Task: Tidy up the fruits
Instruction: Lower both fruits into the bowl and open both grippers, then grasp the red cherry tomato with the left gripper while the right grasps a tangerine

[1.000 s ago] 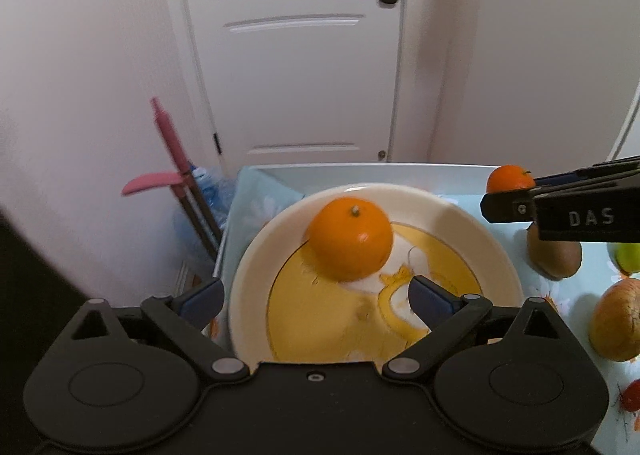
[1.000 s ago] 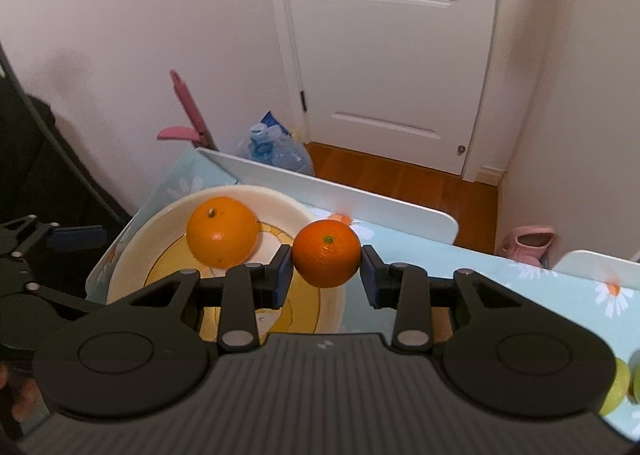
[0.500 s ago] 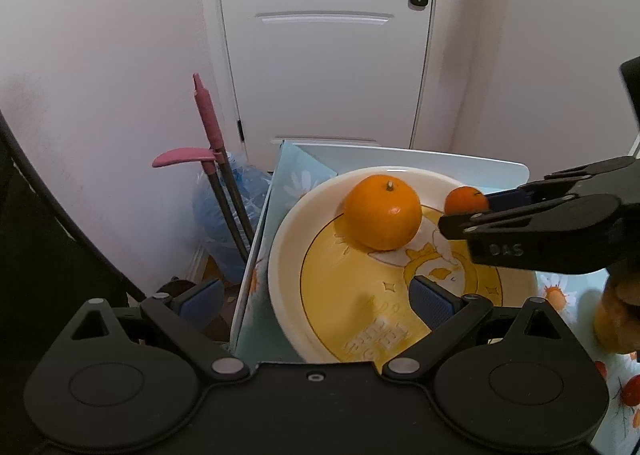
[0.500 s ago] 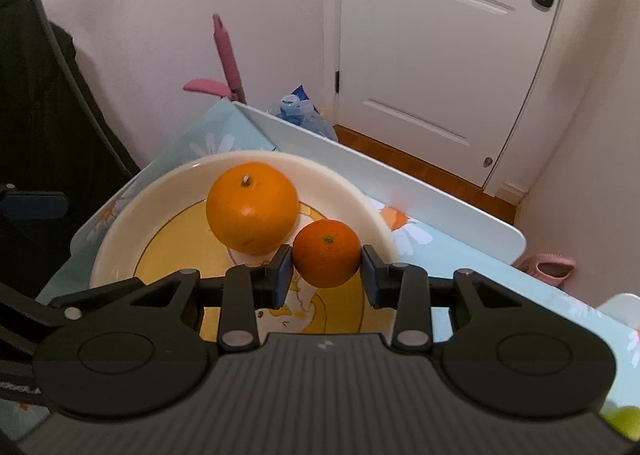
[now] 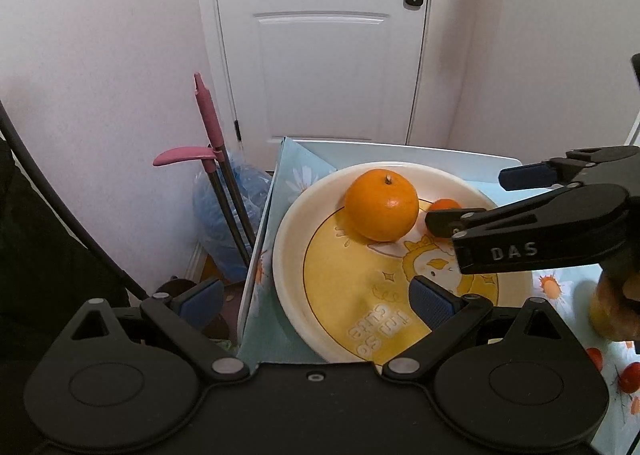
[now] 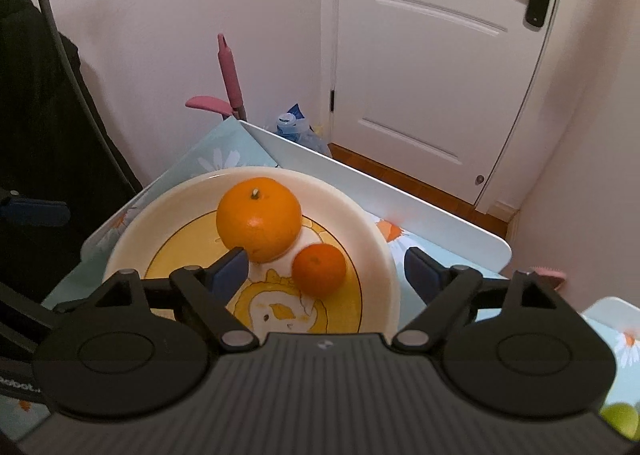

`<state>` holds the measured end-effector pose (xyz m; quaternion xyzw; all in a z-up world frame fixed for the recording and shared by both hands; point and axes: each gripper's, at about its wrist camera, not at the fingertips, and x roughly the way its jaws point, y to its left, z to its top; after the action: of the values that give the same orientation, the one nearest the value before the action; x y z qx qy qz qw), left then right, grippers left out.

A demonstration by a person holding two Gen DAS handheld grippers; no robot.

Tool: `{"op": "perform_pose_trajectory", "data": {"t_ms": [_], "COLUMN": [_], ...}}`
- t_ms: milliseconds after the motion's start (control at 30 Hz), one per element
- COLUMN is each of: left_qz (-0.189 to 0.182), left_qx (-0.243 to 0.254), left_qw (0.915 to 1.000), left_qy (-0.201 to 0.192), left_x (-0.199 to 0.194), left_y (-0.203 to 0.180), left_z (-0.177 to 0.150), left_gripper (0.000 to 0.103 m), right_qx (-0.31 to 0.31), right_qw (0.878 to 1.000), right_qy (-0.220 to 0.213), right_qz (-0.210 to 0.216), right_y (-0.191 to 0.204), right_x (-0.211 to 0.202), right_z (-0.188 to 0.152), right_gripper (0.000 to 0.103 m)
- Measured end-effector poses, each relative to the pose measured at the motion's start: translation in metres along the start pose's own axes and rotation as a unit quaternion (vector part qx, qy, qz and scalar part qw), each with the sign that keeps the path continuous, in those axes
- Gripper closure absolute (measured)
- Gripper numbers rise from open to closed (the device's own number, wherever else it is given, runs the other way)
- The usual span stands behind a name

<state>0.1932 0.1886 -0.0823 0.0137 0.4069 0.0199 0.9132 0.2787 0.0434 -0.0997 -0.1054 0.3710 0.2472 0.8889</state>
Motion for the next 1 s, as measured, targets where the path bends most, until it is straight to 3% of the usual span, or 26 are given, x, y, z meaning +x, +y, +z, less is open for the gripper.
{"op": "perform_pose_trajectory", "data": {"t_ms": [300, 500, 1000], "left_qz": [0.003, -0.006, -0.022], "left_qx": [0.013, 0.028, 0.042], "left_qw": [0.9997, 0.9987, 0.9970], "left_qy": [-0.021, -0.041, -0.061], "left_x": [-0.021, -0.040, -0.093], "left_y": [-0.006, -0.011, -0.055], "left_z": [0.004, 0.007, -0.009], "left_gripper": [0.002, 0.002, 0.002], "right_qx": [0.041, 0.057, 0.104], "right_qw": [0.999, 0.997, 0.991], "right_qy": [-0.009, -0.020, -0.033], "right_qz": [-0.006, -0.042, -0.072], "right_y": [-0.006, -0.008, -0.065], "right_x": [-0.043, -0.078, -0.182], "right_z": [-0.002, -0.008, -0.071], "right_gripper": [0.003, 0.000, 0.000]}}
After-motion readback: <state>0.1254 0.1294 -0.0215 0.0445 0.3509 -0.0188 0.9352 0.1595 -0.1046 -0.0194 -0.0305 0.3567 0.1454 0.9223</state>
